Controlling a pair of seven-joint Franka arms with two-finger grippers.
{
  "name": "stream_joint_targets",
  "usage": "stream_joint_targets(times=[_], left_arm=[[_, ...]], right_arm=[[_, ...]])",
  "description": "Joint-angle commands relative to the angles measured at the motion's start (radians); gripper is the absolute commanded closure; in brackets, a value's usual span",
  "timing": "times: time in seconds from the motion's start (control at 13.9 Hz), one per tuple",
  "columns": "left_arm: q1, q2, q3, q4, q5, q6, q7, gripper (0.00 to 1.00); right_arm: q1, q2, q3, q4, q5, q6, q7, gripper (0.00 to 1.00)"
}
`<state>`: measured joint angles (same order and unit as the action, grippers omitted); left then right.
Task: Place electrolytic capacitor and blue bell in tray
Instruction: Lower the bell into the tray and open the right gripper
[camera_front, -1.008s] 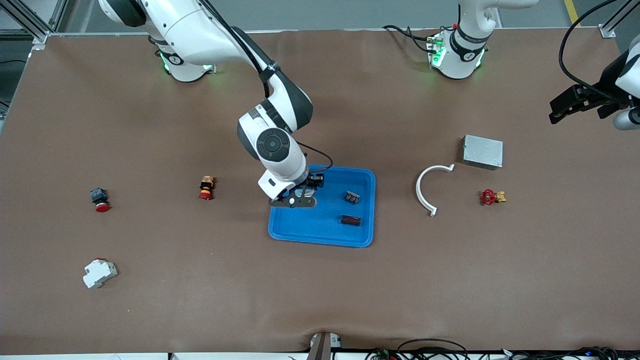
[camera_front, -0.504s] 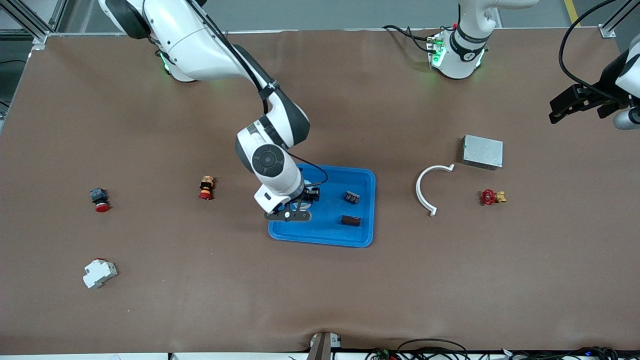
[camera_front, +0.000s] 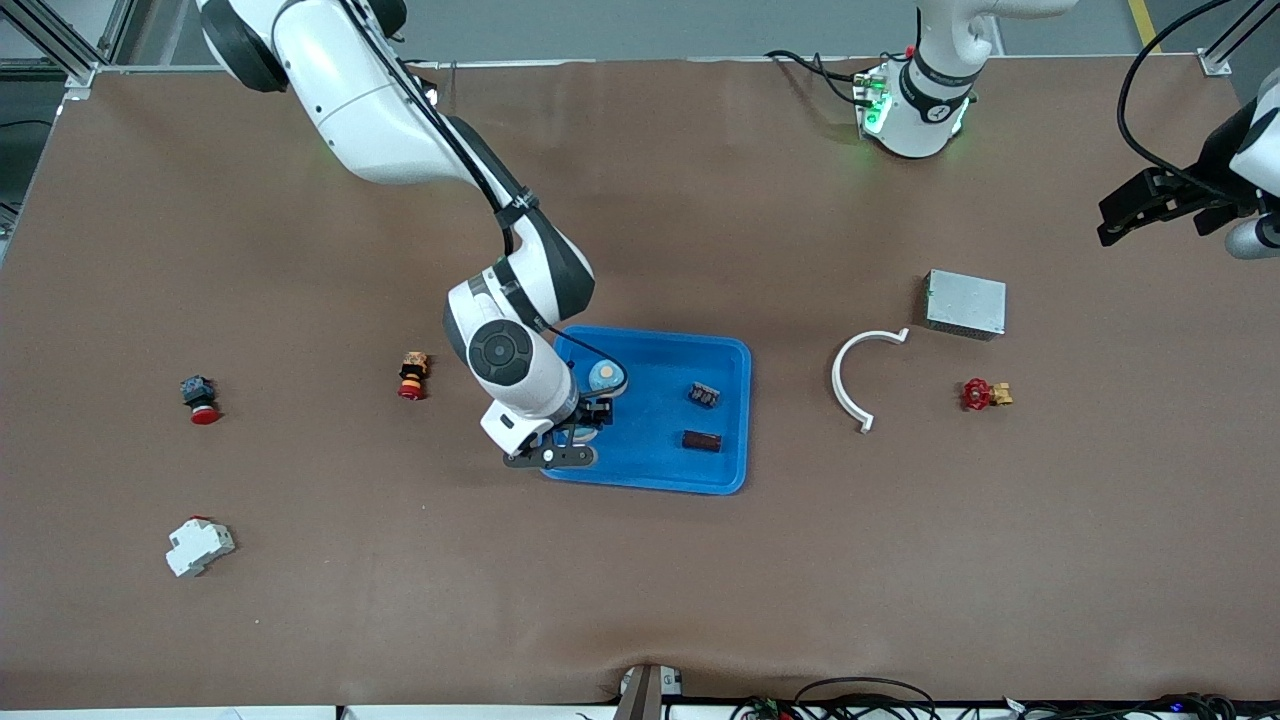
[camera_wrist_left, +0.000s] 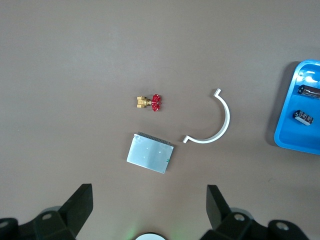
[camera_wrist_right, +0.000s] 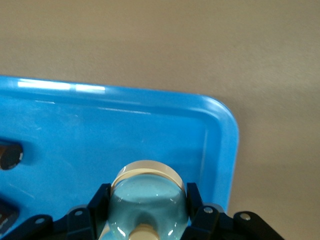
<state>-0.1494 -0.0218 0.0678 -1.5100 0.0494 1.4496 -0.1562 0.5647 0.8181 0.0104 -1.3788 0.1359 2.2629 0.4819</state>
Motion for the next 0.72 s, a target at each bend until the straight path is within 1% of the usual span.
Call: stream_joint_targets(times=[0.0,0.43,0.58,0.65], left_arm=[[0.005,-0.017,-0.002,-0.004,-0.023,-0.008,0.001,0.0],[0.007,-0.018,0.0,-0.004,-0.023,-0.009,0.012,0.0],[0.007,-0.018,0.0,-0.002,-0.023,-0.009,0.012,0.0],[0.007,-0.018,0.0,-0.004,-0.023,-0.009,0.012,0.0]], right_arm=[[0.001,0.056,0.008,0.044,0.008,0.027,-0.011,0.87],[0.012,0.072,0.008,0.044,0.008,0.04,-0.005,0.86],[0.015,0.072,0.008,0.044,0.008,0.04,-0.006,0.82],[0.018,0.073,0.008,0.044,0.008,0.04,-0.006,0.76]])
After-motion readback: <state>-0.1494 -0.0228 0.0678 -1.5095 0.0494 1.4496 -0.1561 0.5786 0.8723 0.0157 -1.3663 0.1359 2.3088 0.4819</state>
